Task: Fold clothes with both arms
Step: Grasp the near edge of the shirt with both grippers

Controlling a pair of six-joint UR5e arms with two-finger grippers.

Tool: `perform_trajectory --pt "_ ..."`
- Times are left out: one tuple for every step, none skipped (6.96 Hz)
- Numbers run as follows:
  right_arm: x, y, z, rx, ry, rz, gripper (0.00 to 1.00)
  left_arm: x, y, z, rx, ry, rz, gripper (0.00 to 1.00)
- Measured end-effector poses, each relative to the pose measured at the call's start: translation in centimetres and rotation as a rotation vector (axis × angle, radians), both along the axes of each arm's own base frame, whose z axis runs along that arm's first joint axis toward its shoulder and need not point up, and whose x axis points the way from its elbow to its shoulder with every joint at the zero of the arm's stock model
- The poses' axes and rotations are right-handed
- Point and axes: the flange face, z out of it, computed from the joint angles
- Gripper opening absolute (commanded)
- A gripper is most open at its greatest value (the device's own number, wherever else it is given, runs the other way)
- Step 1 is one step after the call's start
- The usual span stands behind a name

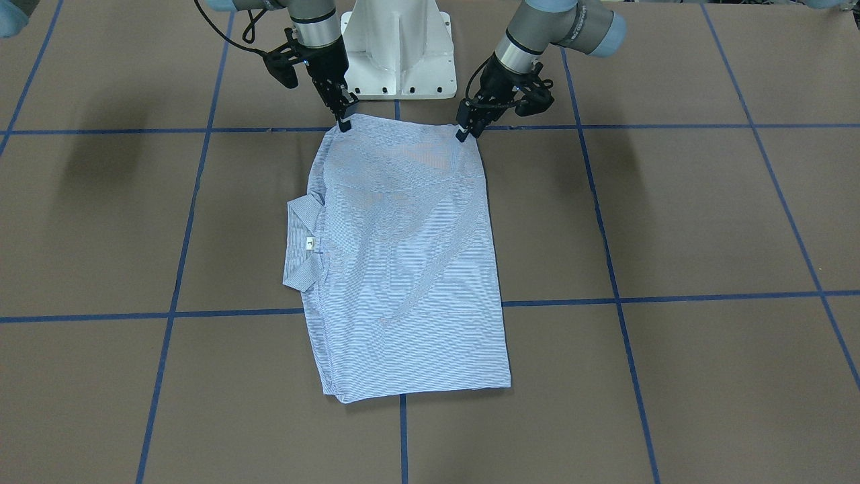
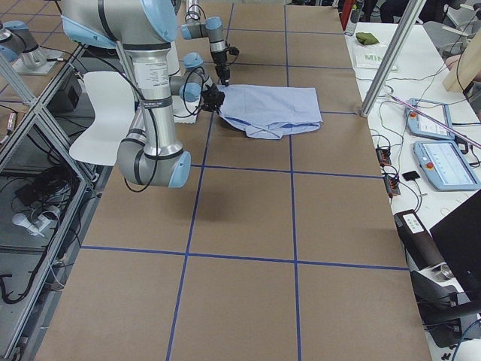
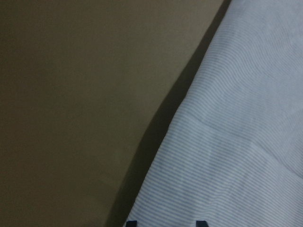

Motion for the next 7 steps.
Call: perform_trajectory --pt "0.0 0.0 0.0 0.0 0.0 0.0 0.0 -0.3 0.5 -0.7 -0.005 -0.02 0.004 0.5" --pt "0.0 0.0 0.0 0.0 0.0 0.0 0.0 -0.3 1.0 -1.1 -0.011 -0.048 0.012 0.5" --pt "0.0 0.0 0.1 0.0 0.001 0.0 0.0 -0.2 1.5 -1.0 -0.015 -0.066 0.019 0.5" --pt "0.1 0.0 0.1 0.0 0.002 0.001 0.0 0.0 1.9 -0.8 -0.017 -0.076 0.025 0.5" --pt "0.1 -0.1 0.2 0.0 0.003 0.001 0.0 0.3 2.4 -0.6 -0.022 -0.082 0.034 0.41" --pt "0.1 -0.1 0.3 0.0 0.005 0.001 0.0 0.6 2.9 -0.6 -0.028 -0.083 0.04 0.22" --pt "0.1 -0.1 0.4 -0.001 0.007 0.001 0.0 0.8 3.1 -0.6 -0.035 -0.082 0.041 0.0"
